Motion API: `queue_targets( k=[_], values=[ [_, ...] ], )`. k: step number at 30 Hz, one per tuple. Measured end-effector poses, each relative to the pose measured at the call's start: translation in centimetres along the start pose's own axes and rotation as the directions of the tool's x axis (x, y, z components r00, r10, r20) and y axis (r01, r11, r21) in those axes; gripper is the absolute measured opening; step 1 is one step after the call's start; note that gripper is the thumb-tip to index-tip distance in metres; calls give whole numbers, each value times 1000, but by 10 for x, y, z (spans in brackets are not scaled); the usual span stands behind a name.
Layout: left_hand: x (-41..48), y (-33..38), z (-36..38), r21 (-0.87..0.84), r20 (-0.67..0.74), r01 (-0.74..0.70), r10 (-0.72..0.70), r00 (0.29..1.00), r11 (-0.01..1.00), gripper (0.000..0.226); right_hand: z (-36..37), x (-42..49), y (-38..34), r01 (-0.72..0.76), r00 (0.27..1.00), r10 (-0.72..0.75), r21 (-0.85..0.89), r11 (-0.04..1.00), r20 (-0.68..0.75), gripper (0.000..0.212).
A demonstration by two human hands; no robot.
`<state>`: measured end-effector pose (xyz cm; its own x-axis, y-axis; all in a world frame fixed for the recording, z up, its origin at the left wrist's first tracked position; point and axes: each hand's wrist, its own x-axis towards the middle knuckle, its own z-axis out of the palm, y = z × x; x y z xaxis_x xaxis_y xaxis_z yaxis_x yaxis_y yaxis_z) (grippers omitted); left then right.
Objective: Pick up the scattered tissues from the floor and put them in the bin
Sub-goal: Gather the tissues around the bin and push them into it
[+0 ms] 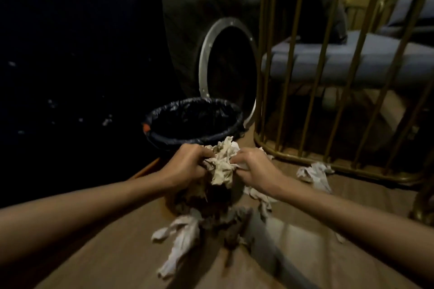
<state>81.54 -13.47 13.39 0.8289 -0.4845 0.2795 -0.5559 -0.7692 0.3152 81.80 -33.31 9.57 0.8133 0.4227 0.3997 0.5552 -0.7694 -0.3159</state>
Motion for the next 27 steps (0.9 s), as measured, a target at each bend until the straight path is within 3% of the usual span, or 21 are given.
queue_targets(
  k=[4,7,12,15,17,21,27],
  values=[
    [32,-15,-68,101,-110,-31,42,993,994,9,-54,63,-32,23,998,-18,-71,997,67,17],
    [55,-28,-93,112,-184,-21,42,982,994,12,-69,109,-39,-42,996,48,-85,996,69,18],
    [90,-63,-80,90,-127,132,-120,985,987,22,-32,149,-30,-158,987,159,57,986,-19,18],
    [93,-84,-49,57,-27,235,-234,972,970,35,1,152,-8,-193,973,189,24,981,130,26],
    [90,-92,-32,73,-35,285,-283,958,956,43,8,155,4,-236,958,227,29,971,177,32],
    [82,-71,-30,163,-225,148,-109,968,976,30,3,156,8,-249,968,245,130,960,45,24],
    [64,-8,-4,88,-309,-37,62,949,995,17,-15,105,14,-154,960,177,119,981,-215,14]
  ],
)
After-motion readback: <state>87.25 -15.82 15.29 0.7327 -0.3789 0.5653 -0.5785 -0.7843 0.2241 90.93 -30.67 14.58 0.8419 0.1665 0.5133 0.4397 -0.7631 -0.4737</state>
